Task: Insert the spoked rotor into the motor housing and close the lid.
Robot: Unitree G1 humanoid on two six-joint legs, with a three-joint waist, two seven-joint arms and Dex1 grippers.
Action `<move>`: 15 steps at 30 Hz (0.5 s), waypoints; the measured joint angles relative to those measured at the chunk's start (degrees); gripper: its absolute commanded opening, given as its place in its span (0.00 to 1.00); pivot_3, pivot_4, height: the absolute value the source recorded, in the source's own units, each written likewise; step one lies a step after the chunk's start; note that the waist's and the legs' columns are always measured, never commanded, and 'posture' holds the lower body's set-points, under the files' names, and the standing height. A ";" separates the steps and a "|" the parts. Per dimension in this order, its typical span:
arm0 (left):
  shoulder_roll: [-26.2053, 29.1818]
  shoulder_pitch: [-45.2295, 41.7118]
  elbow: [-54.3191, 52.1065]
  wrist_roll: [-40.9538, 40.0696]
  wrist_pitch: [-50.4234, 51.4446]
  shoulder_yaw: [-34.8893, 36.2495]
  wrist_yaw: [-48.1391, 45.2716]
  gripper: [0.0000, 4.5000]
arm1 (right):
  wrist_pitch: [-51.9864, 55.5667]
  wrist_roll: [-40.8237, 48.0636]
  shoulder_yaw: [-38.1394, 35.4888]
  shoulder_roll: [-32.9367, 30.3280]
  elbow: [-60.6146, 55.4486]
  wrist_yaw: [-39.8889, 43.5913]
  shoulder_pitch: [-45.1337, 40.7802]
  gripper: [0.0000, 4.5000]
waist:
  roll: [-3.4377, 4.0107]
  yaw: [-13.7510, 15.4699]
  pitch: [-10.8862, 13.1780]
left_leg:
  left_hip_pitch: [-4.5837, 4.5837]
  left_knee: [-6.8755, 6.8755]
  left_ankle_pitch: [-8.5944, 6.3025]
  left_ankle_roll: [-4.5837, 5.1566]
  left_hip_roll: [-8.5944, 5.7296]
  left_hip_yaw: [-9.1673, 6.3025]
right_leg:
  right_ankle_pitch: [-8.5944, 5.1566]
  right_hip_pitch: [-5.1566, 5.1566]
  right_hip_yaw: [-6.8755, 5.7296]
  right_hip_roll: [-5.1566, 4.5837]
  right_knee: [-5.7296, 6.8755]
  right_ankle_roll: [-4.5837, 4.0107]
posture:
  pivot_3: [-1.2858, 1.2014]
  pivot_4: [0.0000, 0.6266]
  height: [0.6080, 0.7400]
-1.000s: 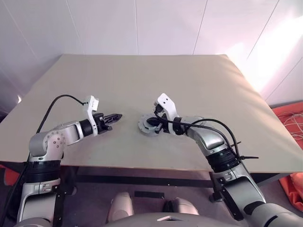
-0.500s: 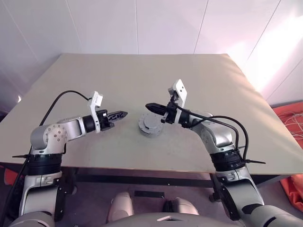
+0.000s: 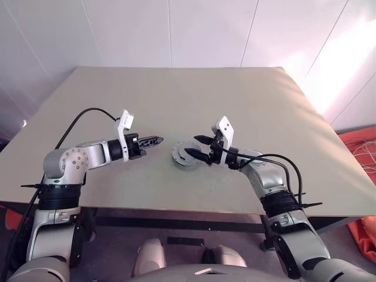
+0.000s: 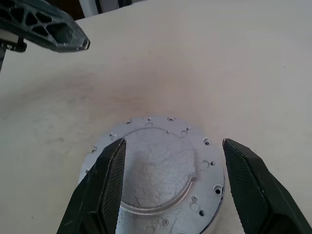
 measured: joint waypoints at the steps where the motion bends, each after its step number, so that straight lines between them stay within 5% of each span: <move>1: 0.00 0.00 0.01 0.03 0.01 -0.01 0.00 0.00 | -0.39 -0.26 0.29 0.23 0.42 0.05 0.00 0.80 | 0.00 0.00 0.00 | -0.03 0.00 0.00 0.00 0.00 0.00 | 0.00 -0.03 0.00 0.00 0.00 0.00 | 0.52 0.00 1.00; 8: 0.05 0.00 0.01 0.18 0.37 0.00 0.04 0.00 | -2.55 -2.24 1.52 1.36 0.65 -0.36 0.00 0.80 | 0.00 0.00 0.00 | -0.14 0.00 0.00 0.00 0.00 0.00 | 0.00 -0.12 0.00 0.00 0.00 -0.01 | 0.52 0.00 1.00; 12: 0.18 0.01 0.01 0.27 0.38 0.06 0.15 0.00 | -4.20 -2.66 1.51 1.36 0.81 -0.78 0.00 0.98 | 0.00 0.01 0.00 | -0.12 0.00 -0.02 0.03 0.00 0.00 | 0.00 -0.11 0.00 0.00 0.00 0.00 | 0.52 0.00 1.00; 15: 0.18 0.01 0.31 0.34 0.37 0.08 0.19 0.00 | -5.00 -2.95 1.50 1.33 1.24 -0.82 -0.01 1.00 | 0.00 -0.01 0.00 | -0.12 0.00 -0.06 0.10 0.00 0.00 | 0.00 -0.11 0.00 0.00 0.01 -0.01 | 0.52 0.00 1.00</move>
